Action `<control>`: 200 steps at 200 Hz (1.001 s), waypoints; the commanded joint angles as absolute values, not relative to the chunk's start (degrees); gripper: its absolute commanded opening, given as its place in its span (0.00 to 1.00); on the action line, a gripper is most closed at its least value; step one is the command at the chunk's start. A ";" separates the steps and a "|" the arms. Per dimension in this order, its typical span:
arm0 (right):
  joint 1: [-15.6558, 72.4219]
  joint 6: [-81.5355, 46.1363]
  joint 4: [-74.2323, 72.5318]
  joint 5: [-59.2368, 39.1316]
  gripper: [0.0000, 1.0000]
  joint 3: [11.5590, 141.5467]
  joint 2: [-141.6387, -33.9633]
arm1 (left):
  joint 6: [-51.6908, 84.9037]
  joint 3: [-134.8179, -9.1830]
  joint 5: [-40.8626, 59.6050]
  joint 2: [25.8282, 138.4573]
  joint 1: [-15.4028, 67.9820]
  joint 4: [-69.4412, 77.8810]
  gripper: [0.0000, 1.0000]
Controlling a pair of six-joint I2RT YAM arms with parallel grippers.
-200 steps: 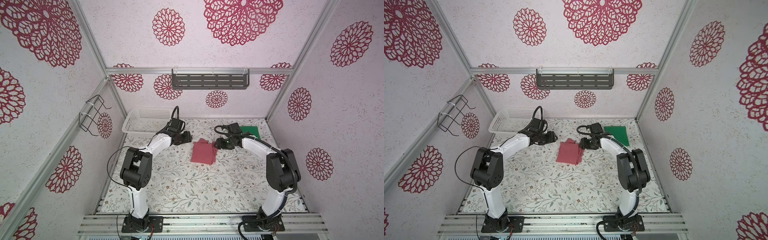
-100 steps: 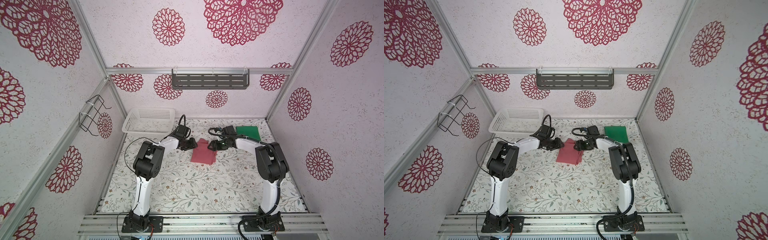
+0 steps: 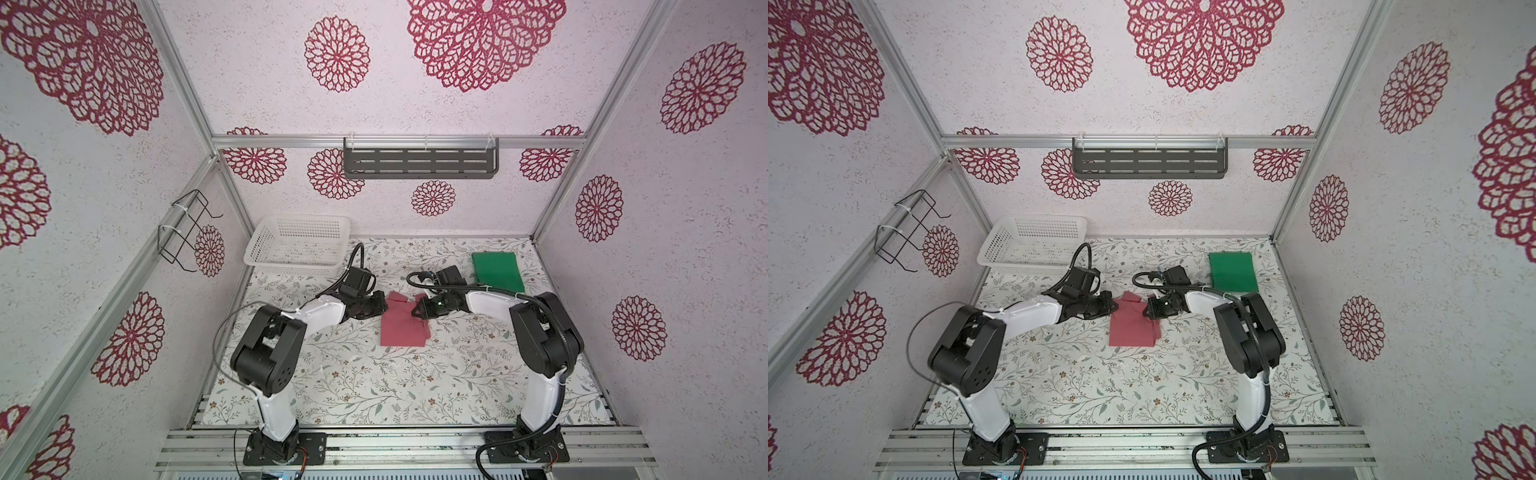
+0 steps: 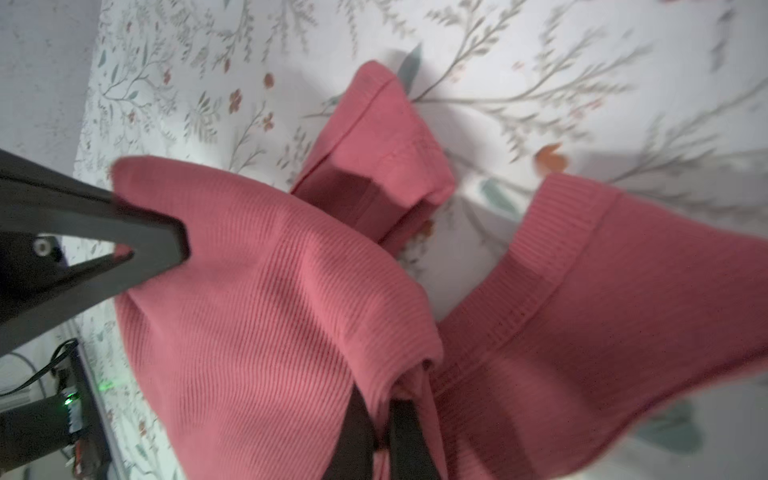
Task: Fold and stack the tank tops
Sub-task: 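Grasp the pink bundle's near edge with both grippers and lift it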
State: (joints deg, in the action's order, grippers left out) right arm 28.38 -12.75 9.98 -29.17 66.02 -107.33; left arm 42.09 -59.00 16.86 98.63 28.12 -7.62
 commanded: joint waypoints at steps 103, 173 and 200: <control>33.31 -6.26 -2.06 -38.73 0.00 53.94 -91.63 | 42.16 -47.81 24.05 88.39 22.87 7.12 0.85; 33.21 -4.13 -4.92 -43.22 0.00 52.95 -90.88 | 42.17 -47.32 36.19 97.73 20.28 22.15 0.88; 33.05 -5.56 -7.37 -43.11 0.00 52.22 -91.05 | 43.59 -44.98 38.45 99.89 20.37 27.16 0.83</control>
State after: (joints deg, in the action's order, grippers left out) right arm 33.15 -5.63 -3.07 -40.84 52.45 -92.49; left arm 43.46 -46.78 34.20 98.30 20.69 19.35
